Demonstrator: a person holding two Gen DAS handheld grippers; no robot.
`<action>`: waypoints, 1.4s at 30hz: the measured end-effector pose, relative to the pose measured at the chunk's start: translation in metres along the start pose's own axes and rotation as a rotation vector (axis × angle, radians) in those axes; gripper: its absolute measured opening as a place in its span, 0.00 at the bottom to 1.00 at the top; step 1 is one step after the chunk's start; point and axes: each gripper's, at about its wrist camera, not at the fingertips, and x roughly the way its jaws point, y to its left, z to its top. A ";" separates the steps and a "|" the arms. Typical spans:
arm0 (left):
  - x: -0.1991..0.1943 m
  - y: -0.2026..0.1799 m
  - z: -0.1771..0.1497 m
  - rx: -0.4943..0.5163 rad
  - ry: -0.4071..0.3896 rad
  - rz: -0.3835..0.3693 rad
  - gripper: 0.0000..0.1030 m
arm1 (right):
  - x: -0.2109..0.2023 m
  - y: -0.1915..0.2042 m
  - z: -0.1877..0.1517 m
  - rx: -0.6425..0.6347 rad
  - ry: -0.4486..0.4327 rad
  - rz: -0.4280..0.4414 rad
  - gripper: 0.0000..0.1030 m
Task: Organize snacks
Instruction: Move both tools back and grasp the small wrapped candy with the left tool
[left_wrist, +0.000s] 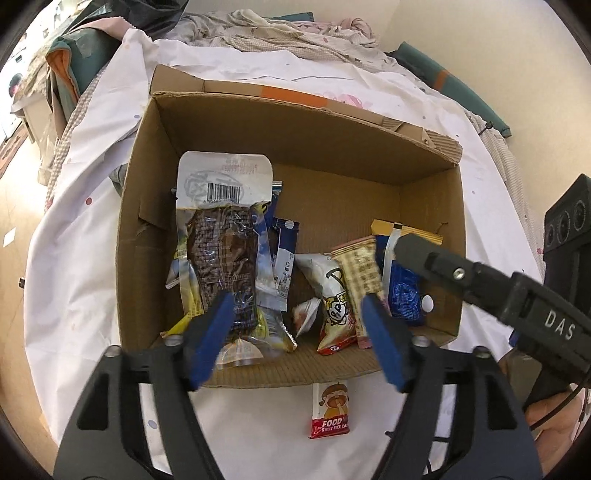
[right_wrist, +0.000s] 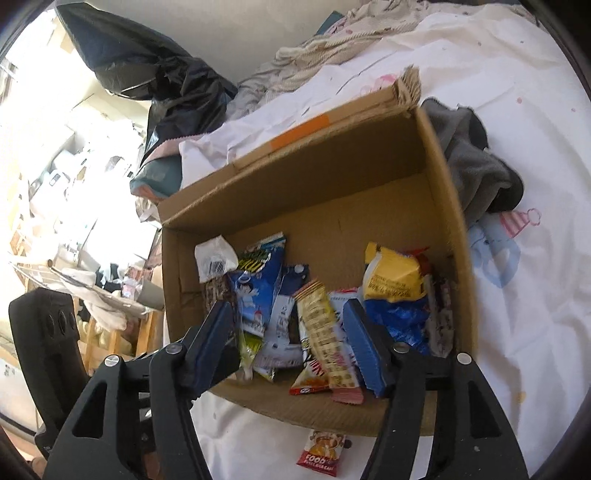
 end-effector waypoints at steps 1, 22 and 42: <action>-0.001 0.001 0.000 -0.004 -0.005 0.005 0.71 | -0.001 -0.001 0.001 0.004 -0.003 0.002 0.64; -0.042 0.005 -0.026 0.087 -0.001 0.054 0.71 | -0.039 -0.017 -0.015 0.081 -0.013 -0.053 0.66; -0.005 -0.042 -0.136 0.399 0.396 0.033 0.71 | -0.081 -0.011 -0.069 0.020 0.011 -0.068 0.76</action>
